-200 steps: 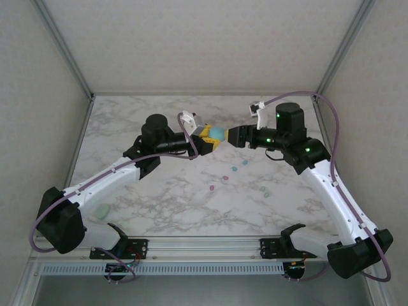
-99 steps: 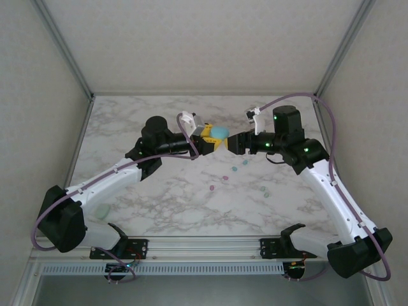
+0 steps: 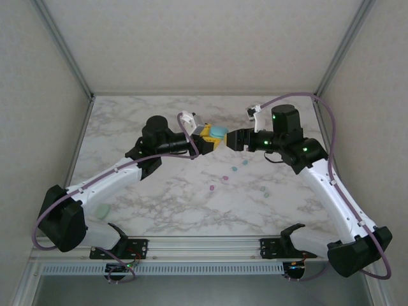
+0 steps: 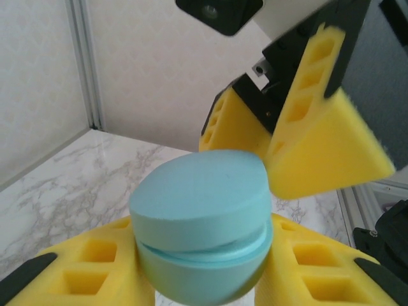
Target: Insert the wireless bluetooth earbuds into the charging case
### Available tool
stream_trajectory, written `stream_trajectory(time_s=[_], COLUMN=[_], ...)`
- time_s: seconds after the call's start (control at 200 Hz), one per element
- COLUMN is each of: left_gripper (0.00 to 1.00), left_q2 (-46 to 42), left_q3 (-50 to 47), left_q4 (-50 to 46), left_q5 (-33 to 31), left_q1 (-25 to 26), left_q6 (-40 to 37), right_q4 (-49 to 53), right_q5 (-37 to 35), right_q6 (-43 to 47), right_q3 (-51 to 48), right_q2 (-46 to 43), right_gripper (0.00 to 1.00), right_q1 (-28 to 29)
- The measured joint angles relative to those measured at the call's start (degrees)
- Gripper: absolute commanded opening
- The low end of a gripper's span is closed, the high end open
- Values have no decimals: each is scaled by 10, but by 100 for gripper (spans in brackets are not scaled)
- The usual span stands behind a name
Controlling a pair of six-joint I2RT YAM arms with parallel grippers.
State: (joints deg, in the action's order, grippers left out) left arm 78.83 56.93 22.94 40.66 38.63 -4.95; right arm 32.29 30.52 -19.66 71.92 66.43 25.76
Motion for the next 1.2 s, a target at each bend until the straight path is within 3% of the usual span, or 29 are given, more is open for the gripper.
stream_trajectory(time_s=[0.461,0.736,0.831,1.061,1.201], left_gripper=[14,14,14,14,13], left_q2=[-18,-37,-38,-42,-56], left_q3=[-6,-38,-49,-58,-67], left_q4=[0,26,40,68,84], left_q5=[-6,-45,-57,-74,-82], left_q1=[6,6,6,1,-5], left_q6=[-15,-17,-13,0,9], right_q4=[-23,-9,16,80,112], right_q5=[-35,-74,-117,-196,-214], right_q6=[-72,-92,-89,-72,-70], right_q3=[45,76,77,68,28], right_q2=[35,-23,-47,-59,-51], right_gripper=[74,74,64,51,43], right_q1=[0,-1,-3,-25,-72])
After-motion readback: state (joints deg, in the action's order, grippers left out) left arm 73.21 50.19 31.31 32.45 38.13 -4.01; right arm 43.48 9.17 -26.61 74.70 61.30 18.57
